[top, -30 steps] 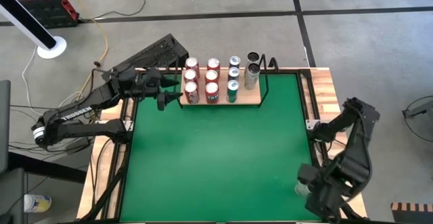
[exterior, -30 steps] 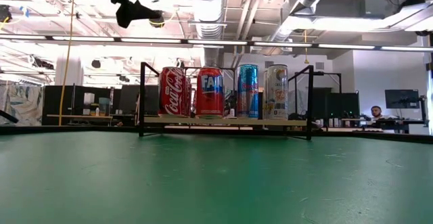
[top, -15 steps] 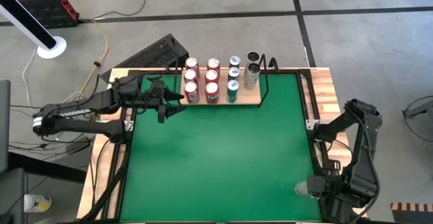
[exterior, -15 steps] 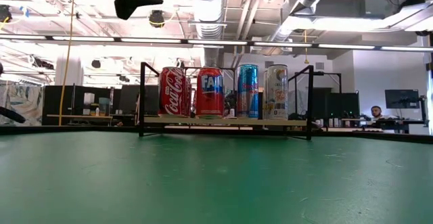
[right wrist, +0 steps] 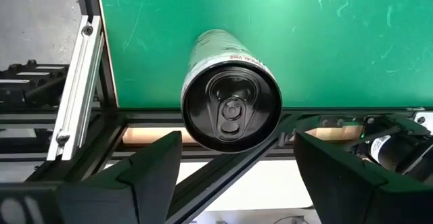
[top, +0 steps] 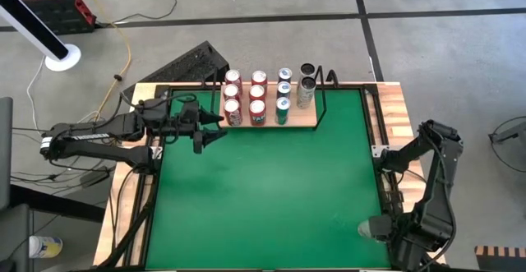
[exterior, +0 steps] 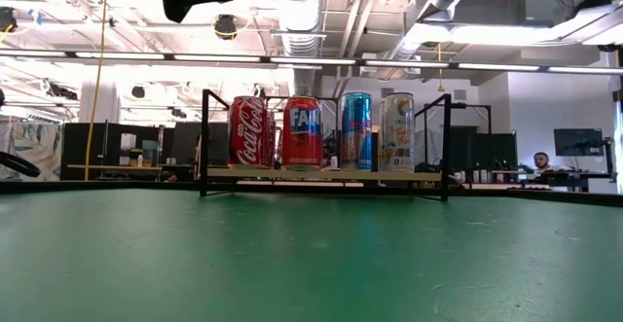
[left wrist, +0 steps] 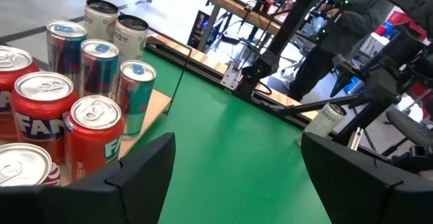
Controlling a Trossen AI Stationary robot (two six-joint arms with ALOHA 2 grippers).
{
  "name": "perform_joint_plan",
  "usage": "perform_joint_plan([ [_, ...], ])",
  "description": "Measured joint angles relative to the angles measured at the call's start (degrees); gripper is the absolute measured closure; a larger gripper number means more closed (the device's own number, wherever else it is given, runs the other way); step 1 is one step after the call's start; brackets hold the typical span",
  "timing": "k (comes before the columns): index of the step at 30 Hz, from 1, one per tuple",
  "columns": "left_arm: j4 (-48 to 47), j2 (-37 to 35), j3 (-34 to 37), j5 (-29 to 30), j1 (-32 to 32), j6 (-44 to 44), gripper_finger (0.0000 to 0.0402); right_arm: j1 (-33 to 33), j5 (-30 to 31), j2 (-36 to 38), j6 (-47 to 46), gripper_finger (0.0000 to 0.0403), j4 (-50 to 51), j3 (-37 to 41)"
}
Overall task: Place canned beverage on shelf
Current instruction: Put the white soda can on the shelf
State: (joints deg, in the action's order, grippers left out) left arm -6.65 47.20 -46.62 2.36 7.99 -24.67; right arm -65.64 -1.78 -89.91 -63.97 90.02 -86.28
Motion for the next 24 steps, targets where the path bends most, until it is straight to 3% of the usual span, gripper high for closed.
perform_joint_plan([
  [13,-0.4,0.0,0.0,0.1,-0.2,2.0,0.0098,4.0,-0.6,0.0,5.7,0.0093,-2.7,0.0],
  [24,-0.7,0.0,0.0,0.1,-0.2,2.0,0.0098,3.0,-1.5,0.1,5.6,0.0093,-6.3,3.5],
])
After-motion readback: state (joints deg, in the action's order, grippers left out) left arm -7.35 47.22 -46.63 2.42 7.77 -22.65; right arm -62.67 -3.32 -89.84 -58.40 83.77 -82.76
